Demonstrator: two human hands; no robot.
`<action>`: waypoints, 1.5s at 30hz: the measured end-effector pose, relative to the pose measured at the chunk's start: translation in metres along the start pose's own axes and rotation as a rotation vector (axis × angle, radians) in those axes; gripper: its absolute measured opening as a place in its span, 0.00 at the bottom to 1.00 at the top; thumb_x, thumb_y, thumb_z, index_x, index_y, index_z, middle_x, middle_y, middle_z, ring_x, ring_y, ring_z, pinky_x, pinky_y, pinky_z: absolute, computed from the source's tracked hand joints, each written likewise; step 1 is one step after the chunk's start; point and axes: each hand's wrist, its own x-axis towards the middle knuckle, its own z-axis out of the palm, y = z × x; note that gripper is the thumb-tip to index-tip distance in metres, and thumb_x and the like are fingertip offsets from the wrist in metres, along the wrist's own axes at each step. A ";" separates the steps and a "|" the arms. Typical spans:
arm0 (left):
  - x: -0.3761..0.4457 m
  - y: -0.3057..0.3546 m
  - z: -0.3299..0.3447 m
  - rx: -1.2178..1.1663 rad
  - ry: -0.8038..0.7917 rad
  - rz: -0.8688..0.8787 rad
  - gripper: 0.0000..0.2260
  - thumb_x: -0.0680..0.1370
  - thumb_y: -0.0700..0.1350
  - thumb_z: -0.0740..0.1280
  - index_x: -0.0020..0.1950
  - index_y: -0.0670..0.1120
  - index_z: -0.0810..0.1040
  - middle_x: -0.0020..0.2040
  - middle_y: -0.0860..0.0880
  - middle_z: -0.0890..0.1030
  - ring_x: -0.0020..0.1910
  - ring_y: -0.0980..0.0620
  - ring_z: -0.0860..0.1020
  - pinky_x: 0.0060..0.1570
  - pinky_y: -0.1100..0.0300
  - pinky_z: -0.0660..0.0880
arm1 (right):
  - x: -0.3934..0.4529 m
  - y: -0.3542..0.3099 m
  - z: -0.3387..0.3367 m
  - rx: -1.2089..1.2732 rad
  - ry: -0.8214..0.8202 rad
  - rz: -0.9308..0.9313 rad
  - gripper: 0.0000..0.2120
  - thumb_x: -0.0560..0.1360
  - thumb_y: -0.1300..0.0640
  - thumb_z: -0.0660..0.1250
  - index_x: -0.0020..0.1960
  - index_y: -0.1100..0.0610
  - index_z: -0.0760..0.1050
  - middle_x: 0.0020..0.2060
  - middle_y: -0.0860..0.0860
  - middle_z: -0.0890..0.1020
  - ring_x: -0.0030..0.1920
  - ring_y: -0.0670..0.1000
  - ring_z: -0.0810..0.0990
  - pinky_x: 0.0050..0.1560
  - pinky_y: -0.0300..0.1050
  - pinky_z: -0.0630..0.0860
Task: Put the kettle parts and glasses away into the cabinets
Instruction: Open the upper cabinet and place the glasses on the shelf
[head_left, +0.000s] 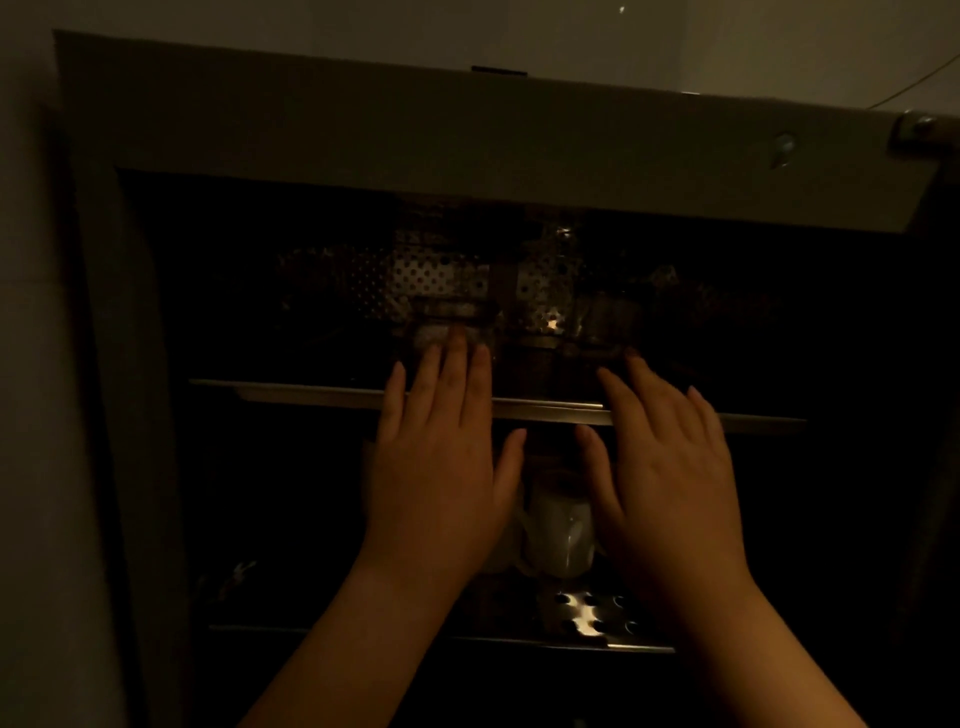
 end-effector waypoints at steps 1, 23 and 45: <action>0.000 0.000 -0.001 -0.001 -0.011 0.000 0.30 0.77 0.57 0.52 0.72 0.39 0.67 0.70 0.39 0.70 0.70 0.42 0.68 0.70 0.43 0.61 | 0.000 0.000 0.000 -0.007 -0.006 -0.001 0.26 0.78 0.45 0.49 0.68 0.58 0.69 0.67 0.57 0.71 0.67 0.56 0.69 0.71 0.53 0.57; -0.091 0.058 -0.030 -0.226 -0.143 0.081 0.31 0.78 0.59 0.51 0.78 0.46 0.51 0.78 0.44 0.52 0.76 0.47 0.49 0.72 0.50 0.47 | -0.091 0.029 -0.053 0.151 -0.115 0.071 0.30 0.77 0.45 0.54 0.75 0.52 0.52 0.76 0.49 0.51 0.76 0.48 0.43 0.74 0.52 0.47; -0.196 0.299 -0.172 -0.976 -0.476 0.619 0.33 0.71 0.65 0.34 0.71 0.57 0.24 0.74 0.51 0.29 0.75 0.50 0.37 0.74 0.49 0.43 | -0.266 0.068 -0.337 -0.667 0.033 0.428 0.29 0.72 0.46 0.57 0.69 0.59 0.67 0.71 0.59 0.65 0.73 0.59 0.56 0.69 0.57 0.55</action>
